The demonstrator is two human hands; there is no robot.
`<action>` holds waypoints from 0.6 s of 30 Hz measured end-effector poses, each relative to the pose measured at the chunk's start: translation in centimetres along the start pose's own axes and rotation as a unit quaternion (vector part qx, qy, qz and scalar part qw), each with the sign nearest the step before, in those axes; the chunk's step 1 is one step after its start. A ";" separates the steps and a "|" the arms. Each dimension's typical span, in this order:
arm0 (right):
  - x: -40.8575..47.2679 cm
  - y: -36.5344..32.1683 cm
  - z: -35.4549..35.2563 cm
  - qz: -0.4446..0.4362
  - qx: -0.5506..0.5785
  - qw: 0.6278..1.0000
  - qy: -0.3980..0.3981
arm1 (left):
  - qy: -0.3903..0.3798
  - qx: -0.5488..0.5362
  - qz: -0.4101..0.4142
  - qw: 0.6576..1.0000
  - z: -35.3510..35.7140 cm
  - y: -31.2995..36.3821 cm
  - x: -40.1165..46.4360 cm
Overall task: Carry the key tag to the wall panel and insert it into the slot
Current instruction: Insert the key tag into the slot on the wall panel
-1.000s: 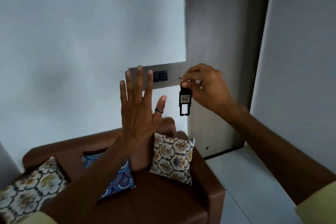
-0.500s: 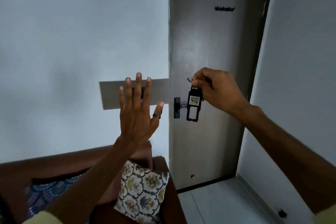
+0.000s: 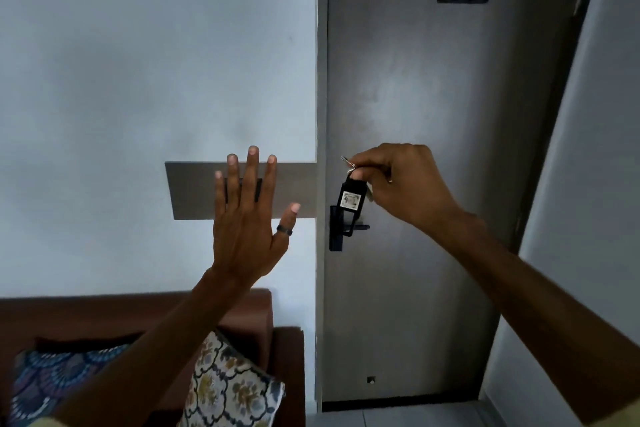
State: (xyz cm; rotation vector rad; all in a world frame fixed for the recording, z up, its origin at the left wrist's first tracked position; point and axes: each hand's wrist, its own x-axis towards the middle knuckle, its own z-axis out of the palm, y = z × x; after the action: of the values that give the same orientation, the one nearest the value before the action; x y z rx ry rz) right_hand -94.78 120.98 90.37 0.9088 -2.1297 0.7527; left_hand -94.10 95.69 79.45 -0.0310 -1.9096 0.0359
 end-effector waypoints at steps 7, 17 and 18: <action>5.6 8.2 2.0 -0.077 0.054 0.995 -0.030 | 0.000 0.038 -0.034 0.999 4.4 1.6 2.6; 14.7 15.3 9.3 -0.139 0.097 0.985 -0.027 | 0.009 0.096 -0.054 0.994 14.0 -2.8 7.0; 15.7 15.9 10.3 -0.140 0.101 0.985 -0.031 | 0.010 0.097 -0.053 0.994 15.1 -3.6 7.3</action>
State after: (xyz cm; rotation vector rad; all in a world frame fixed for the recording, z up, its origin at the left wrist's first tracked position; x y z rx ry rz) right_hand -118.90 117.05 92.68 1.3222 -1.9453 0.8126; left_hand -110.77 92.24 81.48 0.2010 -1.8767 0.1492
